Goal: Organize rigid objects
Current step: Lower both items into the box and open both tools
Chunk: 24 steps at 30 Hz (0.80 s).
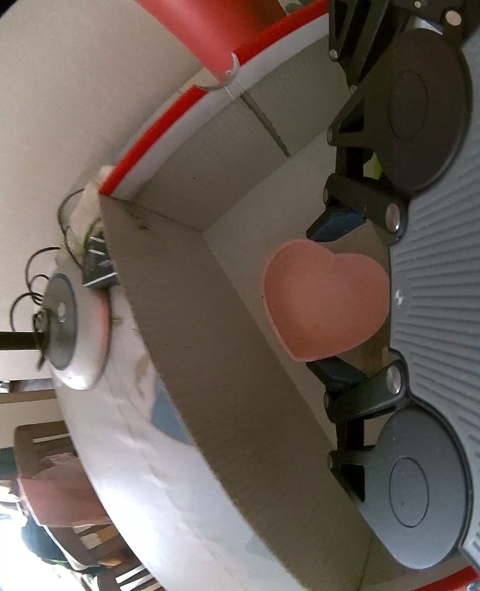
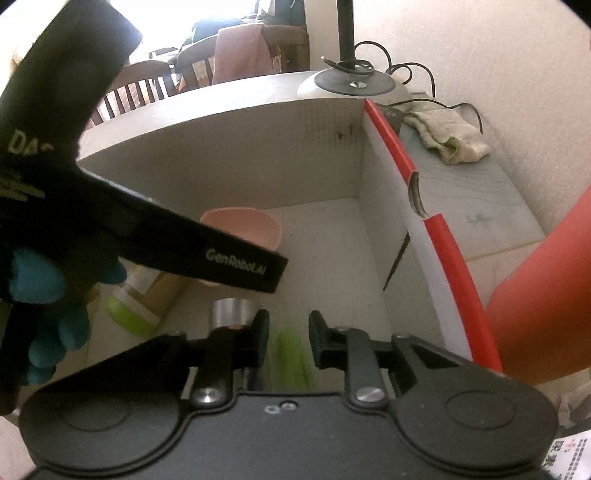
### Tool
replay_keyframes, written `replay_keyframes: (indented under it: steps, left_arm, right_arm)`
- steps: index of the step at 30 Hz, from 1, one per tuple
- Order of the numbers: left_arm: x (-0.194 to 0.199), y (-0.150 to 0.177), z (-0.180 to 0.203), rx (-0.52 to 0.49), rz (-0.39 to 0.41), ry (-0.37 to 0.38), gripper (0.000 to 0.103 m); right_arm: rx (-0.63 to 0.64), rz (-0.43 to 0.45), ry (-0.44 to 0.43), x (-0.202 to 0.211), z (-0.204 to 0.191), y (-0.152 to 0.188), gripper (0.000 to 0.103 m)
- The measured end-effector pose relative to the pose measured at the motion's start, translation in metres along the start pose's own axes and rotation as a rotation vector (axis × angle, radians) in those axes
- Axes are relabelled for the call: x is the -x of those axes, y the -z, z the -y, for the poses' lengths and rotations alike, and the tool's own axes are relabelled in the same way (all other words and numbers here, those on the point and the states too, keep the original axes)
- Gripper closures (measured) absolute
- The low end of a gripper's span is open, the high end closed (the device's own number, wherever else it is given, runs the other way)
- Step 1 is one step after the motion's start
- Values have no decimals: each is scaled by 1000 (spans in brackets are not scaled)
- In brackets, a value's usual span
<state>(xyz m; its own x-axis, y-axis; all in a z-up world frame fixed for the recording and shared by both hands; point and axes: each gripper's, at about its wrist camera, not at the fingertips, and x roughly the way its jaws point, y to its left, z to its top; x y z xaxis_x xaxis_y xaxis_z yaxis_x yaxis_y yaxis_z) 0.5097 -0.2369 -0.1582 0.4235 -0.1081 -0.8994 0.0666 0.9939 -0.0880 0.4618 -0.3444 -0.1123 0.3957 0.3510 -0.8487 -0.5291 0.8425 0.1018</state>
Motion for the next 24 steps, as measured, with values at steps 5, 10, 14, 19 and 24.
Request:
replay_keyframes:
  steps: [5, 10, 14, 19, 24]
  left_arm:
    - [-4, 1, 1, 1, -16, -10, 35]
    - [-1, 3, 5, -11, -8, -26, 36]
    - [8, 5, 4, 6, 10, -12, 35]
    - [24, 8, -1, 32, 40, 2, 35]
    - [44, 10, -1, 30, 82, 15, 35]
  right_arm:
    - [-11, -3, 6, -1, 2, -1, 69]
    - [-14, 9, 8, 3, 1, 0, 55]
    - [-9, 24, 5, 9, -1, 2, 50]
    - [0, 49, -2, 20, -5, 1, 43]
    - [12, 82, -7, 37, -7, 2, 40]
